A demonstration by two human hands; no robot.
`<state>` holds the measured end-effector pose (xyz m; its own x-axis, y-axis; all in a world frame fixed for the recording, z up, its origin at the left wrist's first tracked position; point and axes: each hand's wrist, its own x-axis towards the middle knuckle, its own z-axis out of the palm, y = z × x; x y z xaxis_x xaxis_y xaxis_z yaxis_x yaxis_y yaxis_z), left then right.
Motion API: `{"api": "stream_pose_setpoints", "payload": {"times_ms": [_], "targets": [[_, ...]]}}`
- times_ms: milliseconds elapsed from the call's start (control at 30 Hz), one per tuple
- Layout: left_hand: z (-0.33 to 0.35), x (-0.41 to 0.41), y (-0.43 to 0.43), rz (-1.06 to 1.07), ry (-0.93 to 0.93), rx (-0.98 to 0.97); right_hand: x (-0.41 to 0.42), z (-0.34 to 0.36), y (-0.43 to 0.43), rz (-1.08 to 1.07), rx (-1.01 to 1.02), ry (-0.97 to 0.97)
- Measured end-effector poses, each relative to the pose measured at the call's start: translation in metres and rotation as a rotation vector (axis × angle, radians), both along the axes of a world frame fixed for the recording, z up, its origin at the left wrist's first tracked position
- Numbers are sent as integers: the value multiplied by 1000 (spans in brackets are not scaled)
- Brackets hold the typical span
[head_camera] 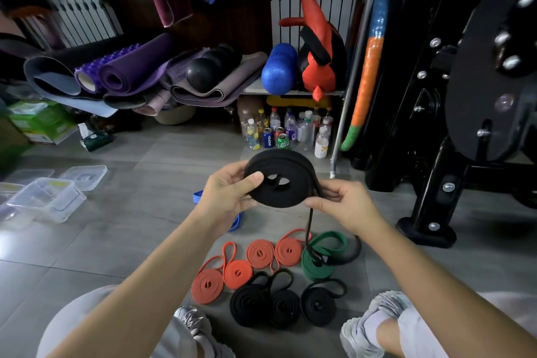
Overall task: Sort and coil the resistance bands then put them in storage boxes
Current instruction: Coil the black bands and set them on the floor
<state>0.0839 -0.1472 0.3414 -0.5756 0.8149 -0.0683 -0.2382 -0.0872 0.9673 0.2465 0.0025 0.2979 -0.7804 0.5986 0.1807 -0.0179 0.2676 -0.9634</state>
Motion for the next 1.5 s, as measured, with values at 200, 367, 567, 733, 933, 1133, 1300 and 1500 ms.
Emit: {"api": "stream_pose_setpoints", "payload": {"times_ms": [200,367,567,733,933,1133,1300,1500], "targets": [[-13,11,4,-22,-199,49,-6,1,-5,-51,-133,135],[2,-3,6,-40,349,-149,-6,1,0,-3,-179,92],[29,-12,9,-147,532,-236,-6,8,5,76,-194,61],[30,-14,7,-157,576,-313,-6,15,8,101,-138,-38],[41,-14,10,-324,736,-345,-7,24,11,166,-51,-151],[39,-15,11,-285,902,-452,-9,27,10,201,2,-193],[41,-7,18,-472,1144,-574,-16,26,6,232,38,-251],[36,-5,20,-422,1264,-589,-21,27,1,219,144,-251]]}}
